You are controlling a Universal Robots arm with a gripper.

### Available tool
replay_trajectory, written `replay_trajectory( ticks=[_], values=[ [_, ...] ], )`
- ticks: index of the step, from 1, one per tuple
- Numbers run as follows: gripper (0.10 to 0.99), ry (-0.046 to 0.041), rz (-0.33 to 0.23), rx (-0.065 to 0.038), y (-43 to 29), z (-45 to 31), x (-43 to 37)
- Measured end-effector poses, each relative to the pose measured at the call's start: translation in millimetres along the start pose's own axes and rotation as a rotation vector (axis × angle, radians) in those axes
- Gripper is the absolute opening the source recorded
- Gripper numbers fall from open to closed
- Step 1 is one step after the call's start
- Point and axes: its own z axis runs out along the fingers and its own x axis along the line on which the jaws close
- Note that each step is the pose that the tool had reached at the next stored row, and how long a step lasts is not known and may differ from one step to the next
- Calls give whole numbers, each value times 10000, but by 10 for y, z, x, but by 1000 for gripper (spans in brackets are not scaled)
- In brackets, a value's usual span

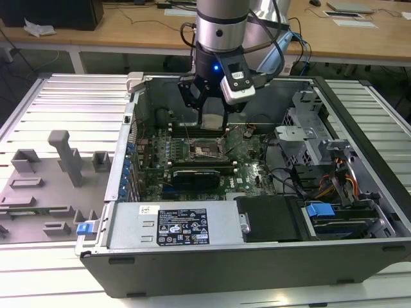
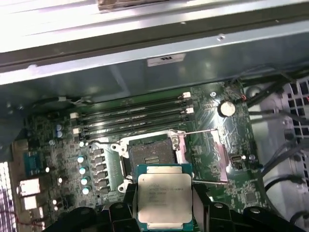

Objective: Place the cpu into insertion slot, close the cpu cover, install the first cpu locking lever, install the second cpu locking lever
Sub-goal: 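Place the cpu into insertion slot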

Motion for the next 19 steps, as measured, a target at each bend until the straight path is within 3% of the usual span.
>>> replay_trajectory(
  ticks=[4, 19],
  values=[
    [541, -96, 1184, 19, -2, 22, 0],
    [541, -374, 4607, 69, -5, 56, 1]
  ],
)
